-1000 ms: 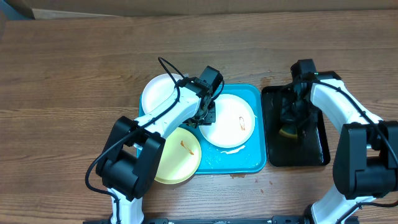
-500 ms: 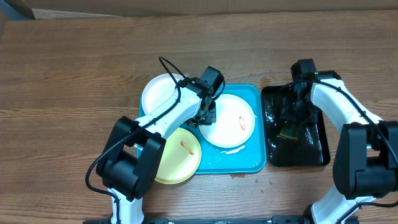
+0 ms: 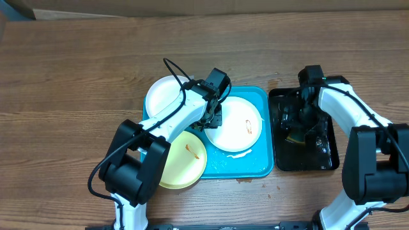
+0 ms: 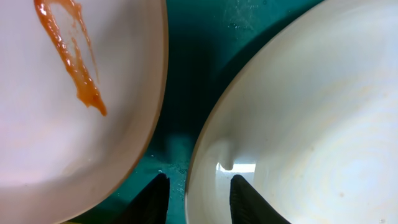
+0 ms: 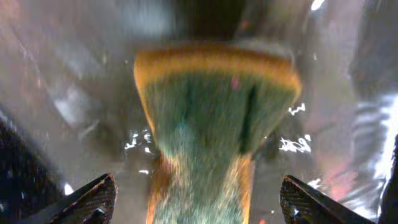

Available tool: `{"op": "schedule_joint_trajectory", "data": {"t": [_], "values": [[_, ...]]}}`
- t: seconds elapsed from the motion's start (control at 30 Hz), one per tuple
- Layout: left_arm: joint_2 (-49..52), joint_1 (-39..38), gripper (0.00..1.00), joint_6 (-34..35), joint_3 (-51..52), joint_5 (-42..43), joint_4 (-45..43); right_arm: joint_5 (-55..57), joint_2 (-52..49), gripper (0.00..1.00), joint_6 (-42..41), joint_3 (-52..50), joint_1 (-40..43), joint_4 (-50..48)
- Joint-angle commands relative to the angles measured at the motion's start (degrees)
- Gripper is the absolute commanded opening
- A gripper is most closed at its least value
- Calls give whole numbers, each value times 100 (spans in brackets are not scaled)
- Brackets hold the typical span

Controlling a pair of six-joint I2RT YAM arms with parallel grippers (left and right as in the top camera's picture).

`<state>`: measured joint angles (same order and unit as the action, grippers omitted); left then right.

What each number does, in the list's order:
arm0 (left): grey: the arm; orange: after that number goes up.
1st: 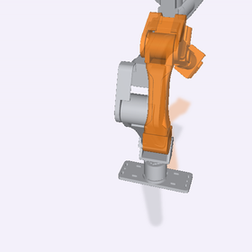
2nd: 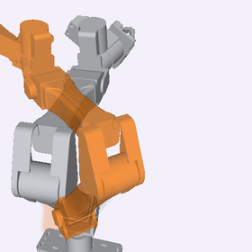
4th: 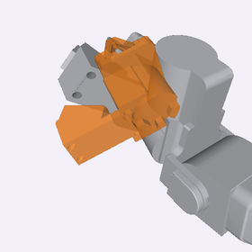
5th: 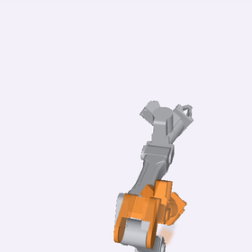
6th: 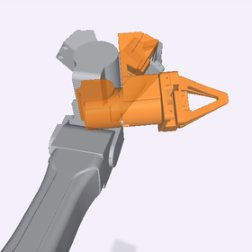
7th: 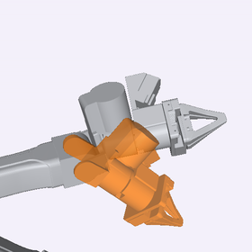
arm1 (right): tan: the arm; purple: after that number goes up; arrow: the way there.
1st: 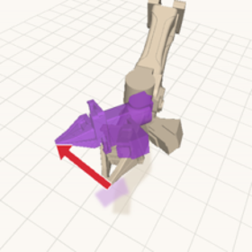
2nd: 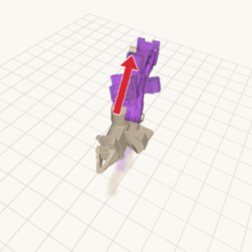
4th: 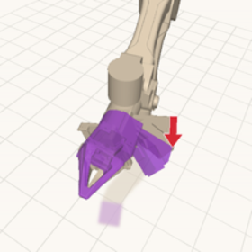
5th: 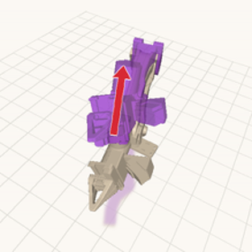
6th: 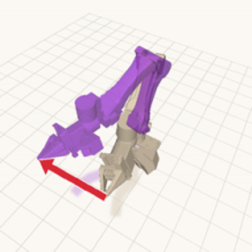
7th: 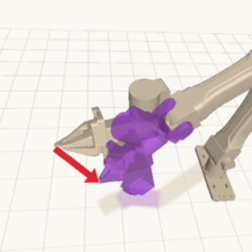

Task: Clean dirty plates on tray and stack at the side
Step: 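Dip and rub the held sponge in the water of the black tray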

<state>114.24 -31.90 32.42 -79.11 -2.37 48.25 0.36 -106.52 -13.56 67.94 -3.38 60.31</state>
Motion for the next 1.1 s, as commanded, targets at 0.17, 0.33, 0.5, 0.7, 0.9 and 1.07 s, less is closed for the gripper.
{"op": "schedule_joint_trajectory", "data": {"t": [0.17,0.33,0.5,0.7,0.9,1.07], "values": [[42,-28,34,-74,50,-61,13,-192,15,79,-195,-240,9,-48],[42,-26,34,-76,50,-61,15,-192,15,33,-190,-564,9,-367],[42,-26,34,-76,50,-61,17,-87,15,15,-146,-584,9,-400],[42,-28,35,-76,50,-61,46,146,15,73,-146,-584,20,-570],[42,-28,34,-74,50,-61,87,212,15,69,-151,-584,20,-984],[42,-28,34,-74,50,-61,87,212,15,4,-149,-584,17,-1075]]}}
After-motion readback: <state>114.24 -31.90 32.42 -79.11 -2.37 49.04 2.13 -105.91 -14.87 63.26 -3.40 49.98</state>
